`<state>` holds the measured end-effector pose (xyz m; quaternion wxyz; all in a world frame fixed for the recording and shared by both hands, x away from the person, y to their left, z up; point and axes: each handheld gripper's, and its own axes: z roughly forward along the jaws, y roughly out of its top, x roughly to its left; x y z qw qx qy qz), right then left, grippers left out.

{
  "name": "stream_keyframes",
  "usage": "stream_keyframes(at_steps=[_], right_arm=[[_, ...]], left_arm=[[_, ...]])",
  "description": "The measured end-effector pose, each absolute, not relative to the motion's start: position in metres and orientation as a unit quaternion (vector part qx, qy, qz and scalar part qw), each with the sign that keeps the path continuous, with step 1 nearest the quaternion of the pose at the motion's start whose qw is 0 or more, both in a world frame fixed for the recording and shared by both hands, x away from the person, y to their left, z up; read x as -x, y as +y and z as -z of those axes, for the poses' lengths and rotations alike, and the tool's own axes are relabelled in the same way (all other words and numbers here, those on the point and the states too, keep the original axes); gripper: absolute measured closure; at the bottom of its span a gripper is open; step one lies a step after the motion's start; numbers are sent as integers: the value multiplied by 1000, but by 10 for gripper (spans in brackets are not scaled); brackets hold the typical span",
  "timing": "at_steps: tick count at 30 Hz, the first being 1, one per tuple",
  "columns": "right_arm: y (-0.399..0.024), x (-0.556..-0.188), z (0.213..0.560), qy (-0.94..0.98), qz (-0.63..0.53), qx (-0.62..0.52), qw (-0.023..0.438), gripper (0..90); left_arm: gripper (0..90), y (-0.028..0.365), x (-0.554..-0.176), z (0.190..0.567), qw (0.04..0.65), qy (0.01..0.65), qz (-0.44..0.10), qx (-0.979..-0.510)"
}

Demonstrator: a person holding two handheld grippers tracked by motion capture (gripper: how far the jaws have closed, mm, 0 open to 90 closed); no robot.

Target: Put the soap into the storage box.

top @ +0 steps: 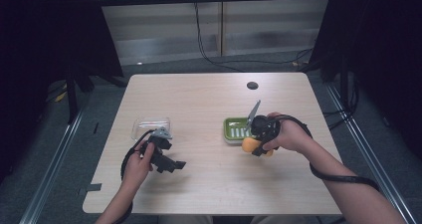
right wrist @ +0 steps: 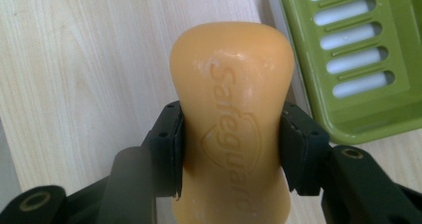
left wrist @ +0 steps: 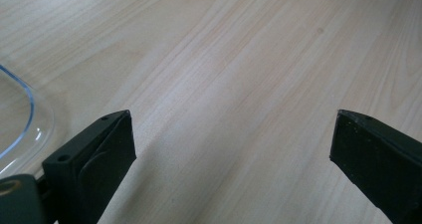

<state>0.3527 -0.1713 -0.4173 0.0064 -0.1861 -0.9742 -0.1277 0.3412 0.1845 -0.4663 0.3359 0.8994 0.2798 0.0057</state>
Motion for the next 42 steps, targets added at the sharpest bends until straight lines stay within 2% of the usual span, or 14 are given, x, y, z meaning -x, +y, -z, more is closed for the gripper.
stream_keyframes(at_steps=[42], right_arm=[[-169, -383, 413, -972, 135, 191, -2, 503]], left_arm=[[36, 181, -341, 467, 329, 274, -2, -904]])
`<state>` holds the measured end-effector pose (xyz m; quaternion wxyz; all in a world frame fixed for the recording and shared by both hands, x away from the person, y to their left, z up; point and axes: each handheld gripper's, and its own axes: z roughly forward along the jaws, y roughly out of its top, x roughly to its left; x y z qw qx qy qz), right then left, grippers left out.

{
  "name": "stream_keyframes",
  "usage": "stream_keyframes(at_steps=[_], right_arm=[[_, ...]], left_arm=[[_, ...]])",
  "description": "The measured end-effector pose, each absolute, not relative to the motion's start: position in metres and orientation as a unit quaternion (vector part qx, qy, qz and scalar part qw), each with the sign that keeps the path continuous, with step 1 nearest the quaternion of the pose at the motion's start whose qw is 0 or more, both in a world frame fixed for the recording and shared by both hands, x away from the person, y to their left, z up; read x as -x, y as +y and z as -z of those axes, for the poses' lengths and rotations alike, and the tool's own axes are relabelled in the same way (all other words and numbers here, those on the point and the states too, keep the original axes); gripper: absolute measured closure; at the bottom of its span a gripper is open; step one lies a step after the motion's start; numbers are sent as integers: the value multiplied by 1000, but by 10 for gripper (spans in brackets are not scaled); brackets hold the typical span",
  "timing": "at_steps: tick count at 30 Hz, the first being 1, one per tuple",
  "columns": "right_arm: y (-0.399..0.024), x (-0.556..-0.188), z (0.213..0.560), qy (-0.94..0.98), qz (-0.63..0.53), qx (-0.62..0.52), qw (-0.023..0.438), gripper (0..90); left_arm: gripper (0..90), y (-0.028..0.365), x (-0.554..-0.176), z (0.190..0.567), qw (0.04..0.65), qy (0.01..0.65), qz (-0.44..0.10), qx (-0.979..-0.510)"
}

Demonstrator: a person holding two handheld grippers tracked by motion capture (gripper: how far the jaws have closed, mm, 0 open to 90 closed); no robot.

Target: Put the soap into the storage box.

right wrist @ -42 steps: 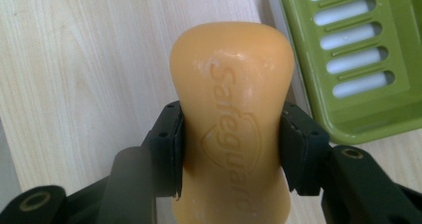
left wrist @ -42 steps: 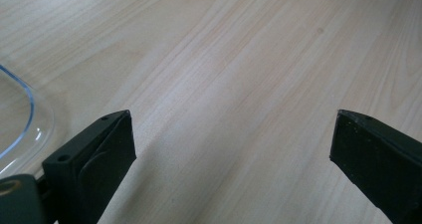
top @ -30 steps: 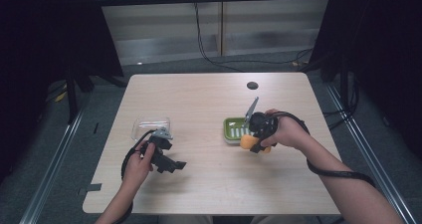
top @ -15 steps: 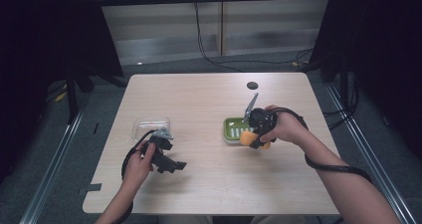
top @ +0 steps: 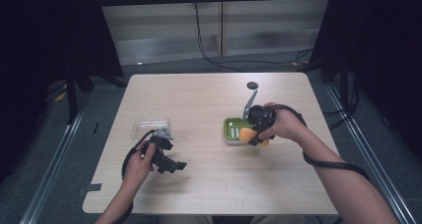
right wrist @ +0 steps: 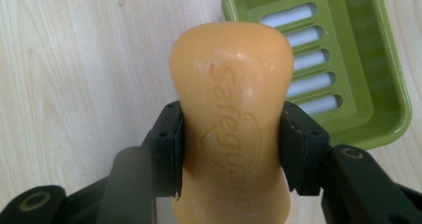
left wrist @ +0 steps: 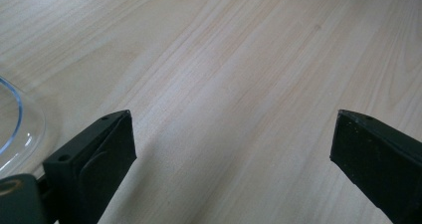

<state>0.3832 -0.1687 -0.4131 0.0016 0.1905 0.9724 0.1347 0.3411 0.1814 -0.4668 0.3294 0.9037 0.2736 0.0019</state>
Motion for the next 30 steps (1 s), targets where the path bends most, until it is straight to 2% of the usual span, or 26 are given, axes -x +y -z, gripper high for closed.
stream_keyframes(at_steps=[30], right_arm=[[-166, -396, 410, 972, -134, -191, 6, 503]], left_arm=[[34, 181, -342, 468, 328, 271, 0, -905]])
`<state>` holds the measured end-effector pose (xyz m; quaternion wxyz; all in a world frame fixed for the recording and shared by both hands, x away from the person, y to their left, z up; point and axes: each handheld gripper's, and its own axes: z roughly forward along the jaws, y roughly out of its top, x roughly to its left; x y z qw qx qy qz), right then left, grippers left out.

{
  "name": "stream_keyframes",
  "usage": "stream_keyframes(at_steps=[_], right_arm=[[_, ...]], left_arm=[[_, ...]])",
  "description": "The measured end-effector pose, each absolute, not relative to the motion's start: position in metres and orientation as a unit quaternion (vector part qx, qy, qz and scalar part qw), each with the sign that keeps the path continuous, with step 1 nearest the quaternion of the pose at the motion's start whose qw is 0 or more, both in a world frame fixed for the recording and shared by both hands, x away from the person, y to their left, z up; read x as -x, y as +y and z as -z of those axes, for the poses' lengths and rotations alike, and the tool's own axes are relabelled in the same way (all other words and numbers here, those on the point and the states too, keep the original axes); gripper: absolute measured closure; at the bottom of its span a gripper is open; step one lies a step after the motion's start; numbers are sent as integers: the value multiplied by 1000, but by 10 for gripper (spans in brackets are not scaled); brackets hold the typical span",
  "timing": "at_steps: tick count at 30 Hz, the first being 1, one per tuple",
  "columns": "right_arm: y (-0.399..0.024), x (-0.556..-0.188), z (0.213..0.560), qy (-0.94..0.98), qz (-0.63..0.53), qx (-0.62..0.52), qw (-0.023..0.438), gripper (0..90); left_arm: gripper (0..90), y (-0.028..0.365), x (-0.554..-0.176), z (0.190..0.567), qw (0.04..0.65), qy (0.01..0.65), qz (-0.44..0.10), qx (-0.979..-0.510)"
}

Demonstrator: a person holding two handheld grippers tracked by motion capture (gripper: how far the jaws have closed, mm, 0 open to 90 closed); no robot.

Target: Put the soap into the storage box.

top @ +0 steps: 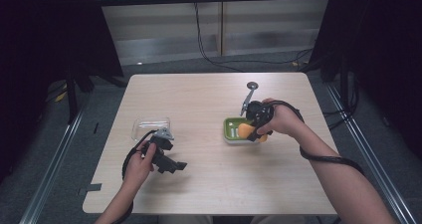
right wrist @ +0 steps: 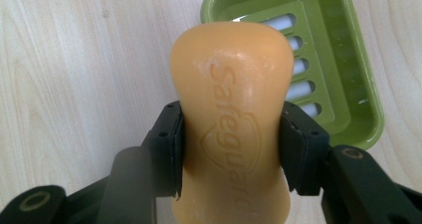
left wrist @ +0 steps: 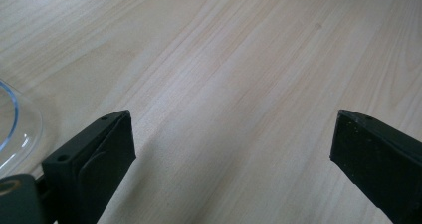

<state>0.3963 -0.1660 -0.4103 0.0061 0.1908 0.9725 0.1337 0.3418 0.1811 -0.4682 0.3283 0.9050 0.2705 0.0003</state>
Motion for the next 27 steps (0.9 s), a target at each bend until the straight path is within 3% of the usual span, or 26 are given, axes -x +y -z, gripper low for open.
stream_keyframes(at_steps=[27], right_arm=[[-166, -407, 414, 971, -133, -197, 12, 503]], left_arm=[[35, 180, -342, 469, 324, 269, 0, -907]])
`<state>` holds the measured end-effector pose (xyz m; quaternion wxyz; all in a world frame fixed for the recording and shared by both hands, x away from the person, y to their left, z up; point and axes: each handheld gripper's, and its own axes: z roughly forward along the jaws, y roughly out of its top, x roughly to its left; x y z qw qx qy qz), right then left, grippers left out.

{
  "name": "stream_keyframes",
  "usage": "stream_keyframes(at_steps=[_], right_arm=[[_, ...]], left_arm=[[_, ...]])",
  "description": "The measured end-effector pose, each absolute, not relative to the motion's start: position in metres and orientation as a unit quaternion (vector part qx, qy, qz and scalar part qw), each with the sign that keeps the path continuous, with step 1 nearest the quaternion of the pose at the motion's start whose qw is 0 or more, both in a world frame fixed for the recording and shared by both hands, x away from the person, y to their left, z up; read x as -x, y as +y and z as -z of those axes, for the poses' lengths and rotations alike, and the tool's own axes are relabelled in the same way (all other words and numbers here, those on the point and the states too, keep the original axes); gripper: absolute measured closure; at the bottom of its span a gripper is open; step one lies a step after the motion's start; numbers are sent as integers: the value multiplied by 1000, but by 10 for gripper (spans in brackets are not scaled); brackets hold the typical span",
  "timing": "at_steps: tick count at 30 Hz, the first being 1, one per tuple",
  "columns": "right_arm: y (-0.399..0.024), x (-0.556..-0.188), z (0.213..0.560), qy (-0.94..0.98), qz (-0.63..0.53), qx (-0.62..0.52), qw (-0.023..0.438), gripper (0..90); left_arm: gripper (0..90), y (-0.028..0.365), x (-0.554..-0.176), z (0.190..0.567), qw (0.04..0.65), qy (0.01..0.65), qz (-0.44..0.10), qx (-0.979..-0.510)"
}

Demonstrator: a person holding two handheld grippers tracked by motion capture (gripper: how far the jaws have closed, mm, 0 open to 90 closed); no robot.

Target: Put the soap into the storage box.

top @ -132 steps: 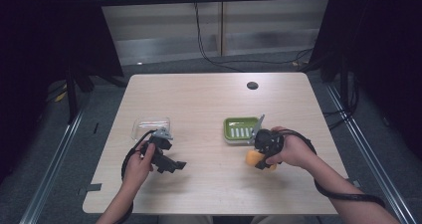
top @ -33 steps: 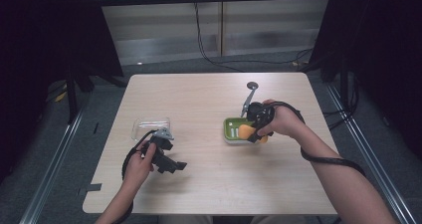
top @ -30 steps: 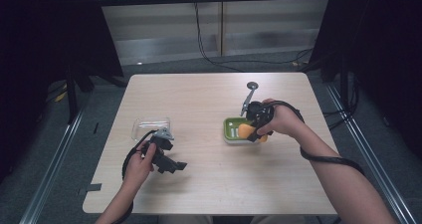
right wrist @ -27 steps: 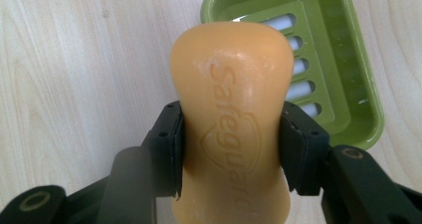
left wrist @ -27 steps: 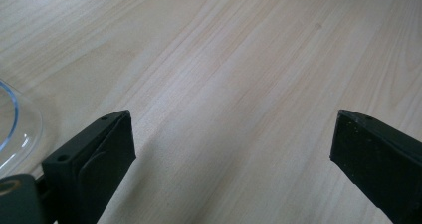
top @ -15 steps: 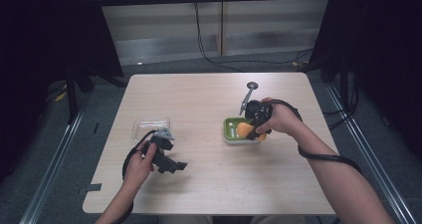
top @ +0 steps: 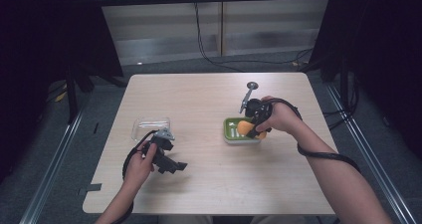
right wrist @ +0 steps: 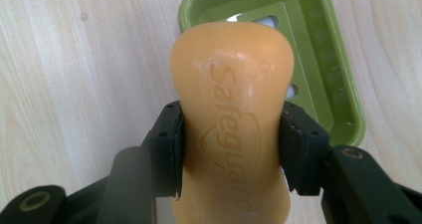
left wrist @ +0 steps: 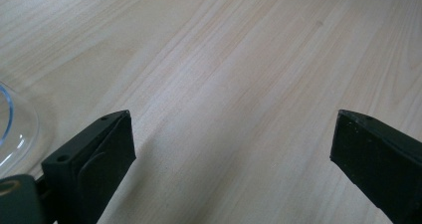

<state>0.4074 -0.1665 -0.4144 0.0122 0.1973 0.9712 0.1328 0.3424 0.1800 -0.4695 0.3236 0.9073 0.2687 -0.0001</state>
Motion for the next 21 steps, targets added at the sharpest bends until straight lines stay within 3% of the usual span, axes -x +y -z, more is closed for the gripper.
stream_keyframes(at_steps=[21], right_arm=[[-167, -414, 417, 970, -139, -199, 23, 503]], left_arm=[[34, 180, -342, 470, 322, 272, 1, -907]])
